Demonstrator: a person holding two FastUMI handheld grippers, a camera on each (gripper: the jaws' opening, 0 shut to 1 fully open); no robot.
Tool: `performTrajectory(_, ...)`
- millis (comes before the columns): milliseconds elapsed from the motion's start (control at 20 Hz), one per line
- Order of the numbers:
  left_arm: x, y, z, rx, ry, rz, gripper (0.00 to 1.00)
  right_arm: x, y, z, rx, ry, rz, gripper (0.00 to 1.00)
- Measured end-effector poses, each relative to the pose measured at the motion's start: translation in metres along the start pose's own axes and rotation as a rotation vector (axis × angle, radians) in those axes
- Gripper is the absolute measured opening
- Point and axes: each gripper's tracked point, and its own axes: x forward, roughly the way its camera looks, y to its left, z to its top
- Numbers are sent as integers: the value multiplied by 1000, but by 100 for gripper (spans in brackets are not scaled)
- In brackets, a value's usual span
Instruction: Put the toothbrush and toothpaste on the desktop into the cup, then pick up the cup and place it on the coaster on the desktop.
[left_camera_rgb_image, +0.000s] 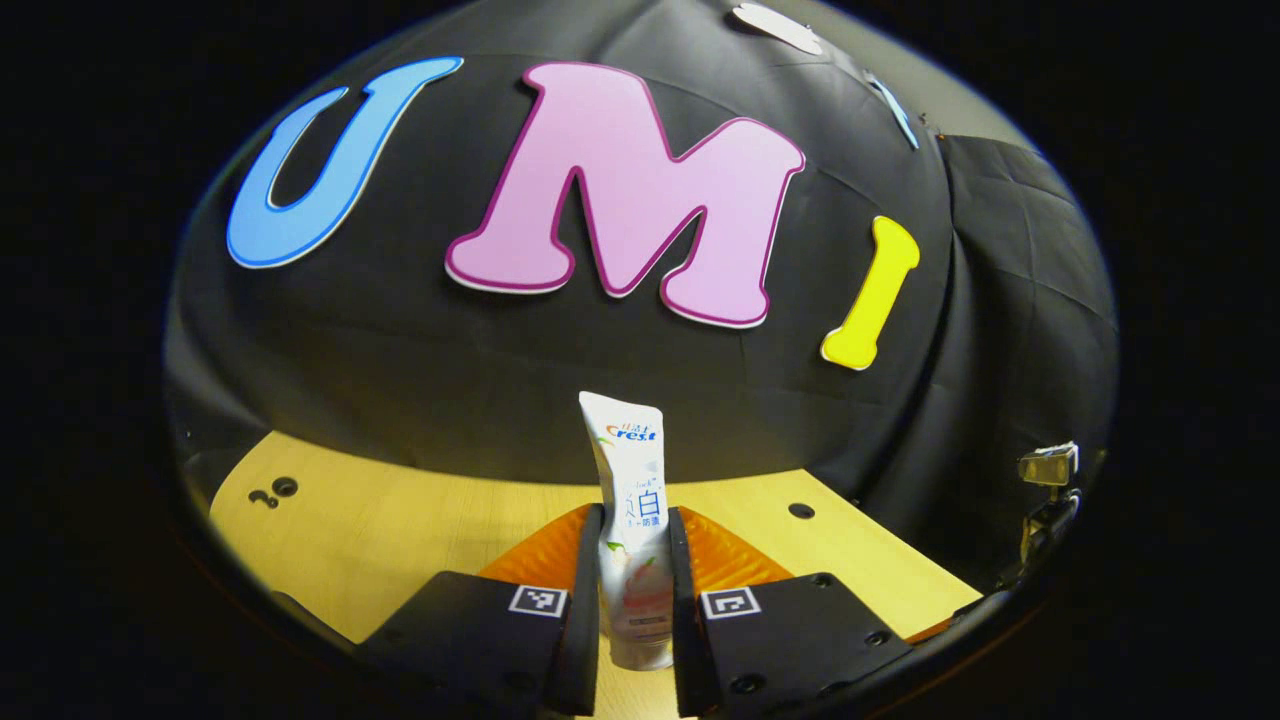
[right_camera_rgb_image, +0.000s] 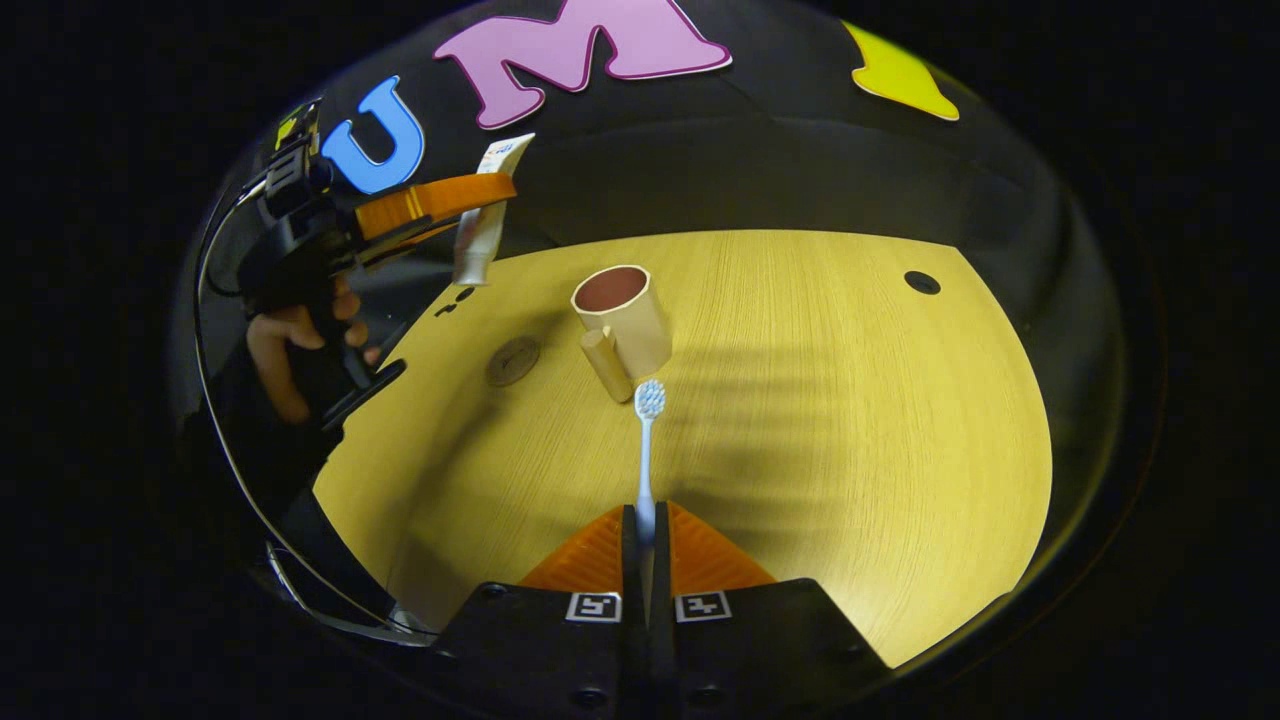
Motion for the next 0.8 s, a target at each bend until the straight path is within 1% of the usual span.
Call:
performTrajectory(100, 19, -5, -1, 8, -33, -27, 35, 5, -8, -5, -12, 22, -9, 5)
performTrajectory(250, 45, -11, -18, 11, -32, -60, 35, 6, -14, -6, -5, 19, -14, 5)
performTrajectory(400, 59, -16, -26, 0, -82, -68, 36, 12, -19, -9, -4, 23, -20, 5)
performTrajectory(500, 68, -17, -34, 11, -106, -66, 36, 16, -24, -13, 3, 38, -22, 5)
performTrajectory(700, 81, -14, -59, -12, -98, -73, 36, 20, -23, -13, 13, 39, -20, 5)
performTrajectory(750, 82, -14, -64, -19, -102, -76, 41, 21, -22, -14, 10, 39, -19, 5)
performTrajectory(800, 81, -13, -69, -15, -104, -76, 36, 21, -22, -14, 5, 40, -19, 5)
